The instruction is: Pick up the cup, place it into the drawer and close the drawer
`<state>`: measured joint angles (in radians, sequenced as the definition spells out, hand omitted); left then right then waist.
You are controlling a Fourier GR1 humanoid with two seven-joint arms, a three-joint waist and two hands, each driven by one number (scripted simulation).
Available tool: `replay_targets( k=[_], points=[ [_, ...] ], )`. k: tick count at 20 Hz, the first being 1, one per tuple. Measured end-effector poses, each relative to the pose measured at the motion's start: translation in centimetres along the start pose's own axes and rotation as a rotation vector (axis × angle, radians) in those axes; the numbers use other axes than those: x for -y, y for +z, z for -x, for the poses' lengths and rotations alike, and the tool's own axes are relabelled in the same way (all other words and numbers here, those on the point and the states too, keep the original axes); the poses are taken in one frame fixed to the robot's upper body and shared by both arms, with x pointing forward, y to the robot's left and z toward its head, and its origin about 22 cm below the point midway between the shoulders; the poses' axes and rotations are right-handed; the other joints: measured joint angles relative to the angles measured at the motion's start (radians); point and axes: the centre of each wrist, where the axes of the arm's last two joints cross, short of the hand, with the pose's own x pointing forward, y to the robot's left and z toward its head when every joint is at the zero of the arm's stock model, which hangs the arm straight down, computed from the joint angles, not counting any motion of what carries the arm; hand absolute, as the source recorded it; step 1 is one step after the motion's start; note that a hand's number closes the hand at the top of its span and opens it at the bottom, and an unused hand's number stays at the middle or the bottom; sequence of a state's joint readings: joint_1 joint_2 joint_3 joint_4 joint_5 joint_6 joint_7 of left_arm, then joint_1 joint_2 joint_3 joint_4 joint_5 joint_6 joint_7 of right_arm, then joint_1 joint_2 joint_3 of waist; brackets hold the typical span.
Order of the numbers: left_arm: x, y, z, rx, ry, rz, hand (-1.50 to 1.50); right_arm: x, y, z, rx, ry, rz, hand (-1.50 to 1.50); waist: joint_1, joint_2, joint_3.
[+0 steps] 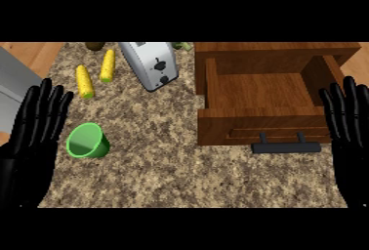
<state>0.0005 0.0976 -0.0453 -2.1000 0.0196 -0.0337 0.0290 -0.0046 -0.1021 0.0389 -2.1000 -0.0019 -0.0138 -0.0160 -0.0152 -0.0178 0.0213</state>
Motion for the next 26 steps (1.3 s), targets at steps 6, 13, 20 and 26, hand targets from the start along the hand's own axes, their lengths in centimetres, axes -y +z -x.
replay_targets(
  k=[6,13,20,26],
  points=[
    [-3.8,-0.6,0.7,0.038,0.016,0.031,-1.5,0.5,-0.2,0.4,-0.015,-0.007,-0.009,-1.5,0.013,0.014,-0.017],
    [-5.7,-0.7,3.8,-0.05,0.197,0.003,-1.5,-0.7,-0.1,0.9,-0.099,-0.103,-0.064,-1.5,0.014,0.018,-0.021],
    [-6.3,-1.9,4.4,-0.062,0.231,0.0,-1.5,-0.4,-1.0,0.1,-0.107,-0.116,-0.072,-1.5,0.014,0.018,-0.021],
    [-6.7,-2.3,4.9,-0.079,0.228,-0.011,-1.5,-0.1,-1.2,0.3,-0.105,-0.124,-0.074,-1.5,0.015,0.017,-0.021]
  ],
)
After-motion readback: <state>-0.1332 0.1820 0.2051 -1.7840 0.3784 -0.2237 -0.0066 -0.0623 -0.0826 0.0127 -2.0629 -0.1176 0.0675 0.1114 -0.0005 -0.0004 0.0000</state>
